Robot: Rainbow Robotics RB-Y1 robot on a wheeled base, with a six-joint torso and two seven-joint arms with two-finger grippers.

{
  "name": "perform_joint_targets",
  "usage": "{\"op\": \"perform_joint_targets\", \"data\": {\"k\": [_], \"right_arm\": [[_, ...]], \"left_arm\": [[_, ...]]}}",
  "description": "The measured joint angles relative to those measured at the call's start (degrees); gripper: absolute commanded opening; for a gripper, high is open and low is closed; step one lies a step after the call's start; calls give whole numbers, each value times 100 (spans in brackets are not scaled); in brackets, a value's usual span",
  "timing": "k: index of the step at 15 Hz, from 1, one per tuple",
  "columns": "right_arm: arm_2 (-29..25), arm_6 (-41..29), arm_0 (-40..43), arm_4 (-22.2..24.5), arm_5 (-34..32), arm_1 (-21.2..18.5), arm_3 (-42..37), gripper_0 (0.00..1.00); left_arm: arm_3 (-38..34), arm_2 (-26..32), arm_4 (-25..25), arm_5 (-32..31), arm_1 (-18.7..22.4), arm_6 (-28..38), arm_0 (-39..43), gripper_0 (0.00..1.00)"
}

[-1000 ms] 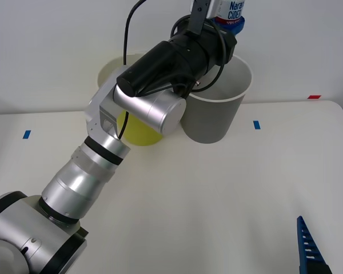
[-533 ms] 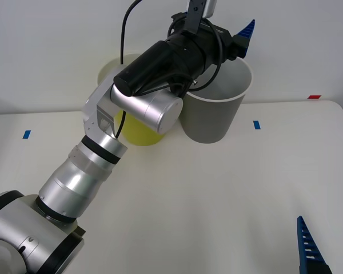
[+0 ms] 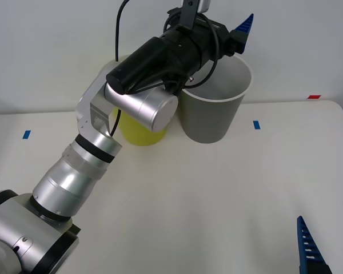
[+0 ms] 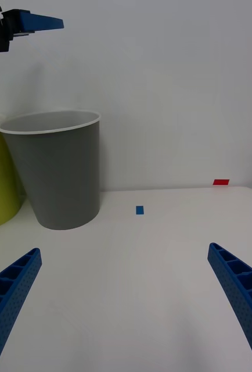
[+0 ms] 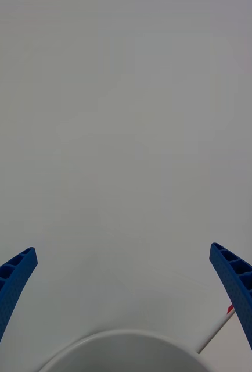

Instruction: Put cans in the gray bin and PET bottles in the light green bin.

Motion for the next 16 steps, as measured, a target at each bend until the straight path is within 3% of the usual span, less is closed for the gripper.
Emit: {"op": "perform_joint_targets", "data": {"k": [4,9,12,16], "right_arm": [[0,0,0,0,0,0,0,100],[0,0,0,0,0,0,0,100],[0,0,0,0,0,0,0,100],[0,0,0,0,0,0,0,100]], "left_arm": [[-841,43,101,23,382,7,561,100],[-2062,172,245,194,1204,48,1398,100],[-3089,571,539,504,1673,55,2094,100],[-3768,1130,672,499,1946,-1,2947,100]]}}
